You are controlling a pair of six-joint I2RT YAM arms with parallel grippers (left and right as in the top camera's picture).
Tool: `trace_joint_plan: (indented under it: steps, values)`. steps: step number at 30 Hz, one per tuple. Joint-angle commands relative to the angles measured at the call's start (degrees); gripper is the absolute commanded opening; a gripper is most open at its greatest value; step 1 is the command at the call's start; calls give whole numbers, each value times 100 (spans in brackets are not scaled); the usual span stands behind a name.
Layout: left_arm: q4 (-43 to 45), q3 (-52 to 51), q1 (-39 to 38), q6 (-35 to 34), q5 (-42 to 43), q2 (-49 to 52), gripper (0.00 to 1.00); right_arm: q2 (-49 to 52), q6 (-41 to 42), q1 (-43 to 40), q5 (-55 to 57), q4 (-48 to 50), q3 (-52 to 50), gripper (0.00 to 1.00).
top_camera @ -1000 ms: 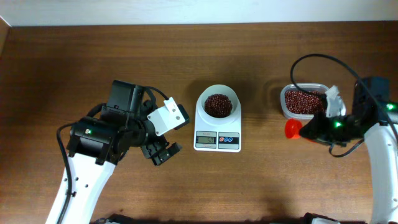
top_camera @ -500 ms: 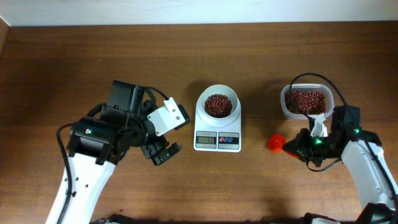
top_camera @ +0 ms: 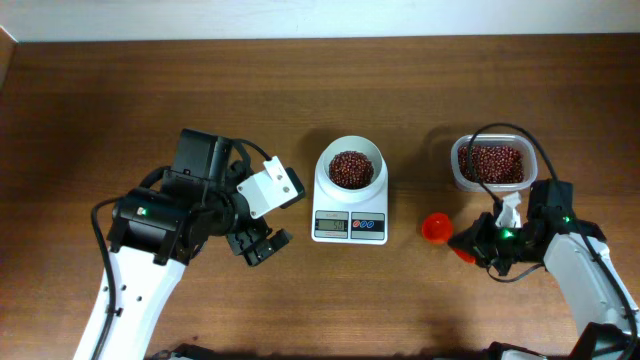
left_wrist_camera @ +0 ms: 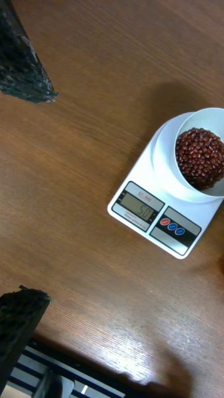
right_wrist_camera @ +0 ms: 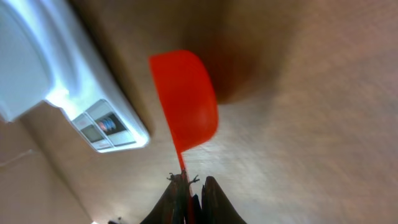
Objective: Scoop and weigh 50g on scale
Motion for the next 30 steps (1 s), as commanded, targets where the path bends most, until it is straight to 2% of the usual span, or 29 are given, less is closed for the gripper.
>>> trace_joint_plan:
  steps: [1,3,4,5,6,11,12,13,14,15,22,30]
  values:
    - [9,79,26,76,83,-50,99,22,365,-17,1261,-446,-129,10]
    - [9,79,26,74,83,-50,99,22,363,-17,1329,-509,-129,12]
    - [9,79,26,76,83,-50,99,22,363,-15,1329,-514,-129,16]
    - [9,79,26,76,83,-50,99,22,363,-17,1329,-511,-129,26]
    - [9,79,26,76,83,-50,99,22,363,-15,1355,-514,-129,32]
    - [9,79,26,76,83,-50,99,22,363,-15,1521,-544,-129,35]
    - [9,79,26,76,83,-50,99,22,363,-15,1523,-546,-129,39]
    - [9,79,26,76,83,-50,99,22,363,-17,1523,-544,-129,48]
    - [9,79,26,76,83,-50,99,22,363,-17,1523,-535,-129,79]
    - [9,79,26,74,83,-50,99,22,363,-17,1523,-535,-129,99]
    - [9,79,26,76,85,-50,99,20,302,-11,1508,-385,7,99]
    - [9,79,26,76,83,-50,99,-531,-1165,-11,549,-378,345,99]
